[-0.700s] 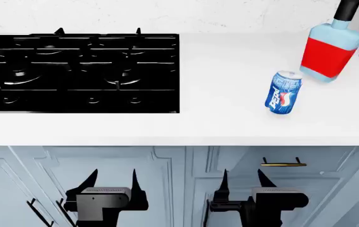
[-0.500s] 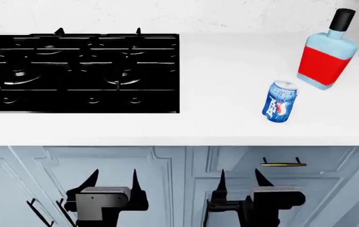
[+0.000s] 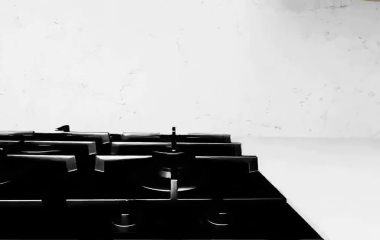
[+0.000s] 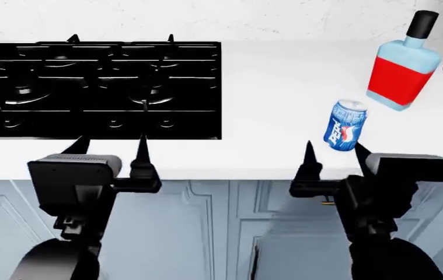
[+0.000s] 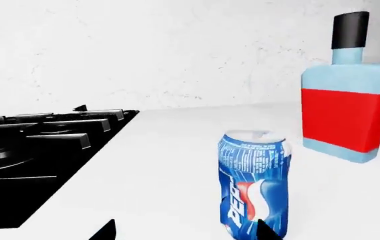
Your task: Move the drinks to the dining counter.
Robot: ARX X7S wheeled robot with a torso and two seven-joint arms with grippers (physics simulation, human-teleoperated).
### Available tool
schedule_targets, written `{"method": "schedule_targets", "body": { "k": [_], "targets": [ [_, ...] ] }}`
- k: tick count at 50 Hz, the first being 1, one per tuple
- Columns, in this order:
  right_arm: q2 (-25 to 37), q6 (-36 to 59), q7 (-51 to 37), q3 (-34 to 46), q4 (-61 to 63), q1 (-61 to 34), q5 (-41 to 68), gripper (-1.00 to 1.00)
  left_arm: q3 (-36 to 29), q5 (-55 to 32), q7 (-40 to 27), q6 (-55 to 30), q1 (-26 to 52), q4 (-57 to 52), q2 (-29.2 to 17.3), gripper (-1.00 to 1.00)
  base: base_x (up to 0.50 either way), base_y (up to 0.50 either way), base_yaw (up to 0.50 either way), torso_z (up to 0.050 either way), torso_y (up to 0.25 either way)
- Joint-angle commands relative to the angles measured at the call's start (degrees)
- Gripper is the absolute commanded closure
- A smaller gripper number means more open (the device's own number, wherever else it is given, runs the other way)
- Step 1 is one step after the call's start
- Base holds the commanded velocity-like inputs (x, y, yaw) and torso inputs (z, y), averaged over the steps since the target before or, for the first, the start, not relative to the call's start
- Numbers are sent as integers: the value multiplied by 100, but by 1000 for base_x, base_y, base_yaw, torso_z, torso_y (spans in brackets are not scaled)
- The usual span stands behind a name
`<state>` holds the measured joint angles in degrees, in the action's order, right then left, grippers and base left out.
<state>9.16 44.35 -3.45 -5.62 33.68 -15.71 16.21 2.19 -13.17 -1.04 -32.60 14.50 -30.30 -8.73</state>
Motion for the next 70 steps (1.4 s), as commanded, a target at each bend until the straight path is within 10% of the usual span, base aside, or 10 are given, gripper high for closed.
{"method": "schedule_targets", "body": {
  "k": [1, 8, 70],
  "targets": [
    [706, 2709, -270, -531, 1066, -2136, 749, -100, 599, -915, 56, -2169, 2065, -482, -519, -100, 0, 0, 0, 0, 0],
    [709, 4027, -326, -805, 1513, -3237, 1160, -100, 1327, -1571, -244, -3673, 3214, -1583, -582, -100, 0, 0, 0, 0, 0],
    [959, 4231, -852, 53, 1107, -3308, 1388, -100, 1367, -1588, -250, -2958, 2371, -1555, -753, -100, 158, -331, 0, 0, 0]
  ]
}}
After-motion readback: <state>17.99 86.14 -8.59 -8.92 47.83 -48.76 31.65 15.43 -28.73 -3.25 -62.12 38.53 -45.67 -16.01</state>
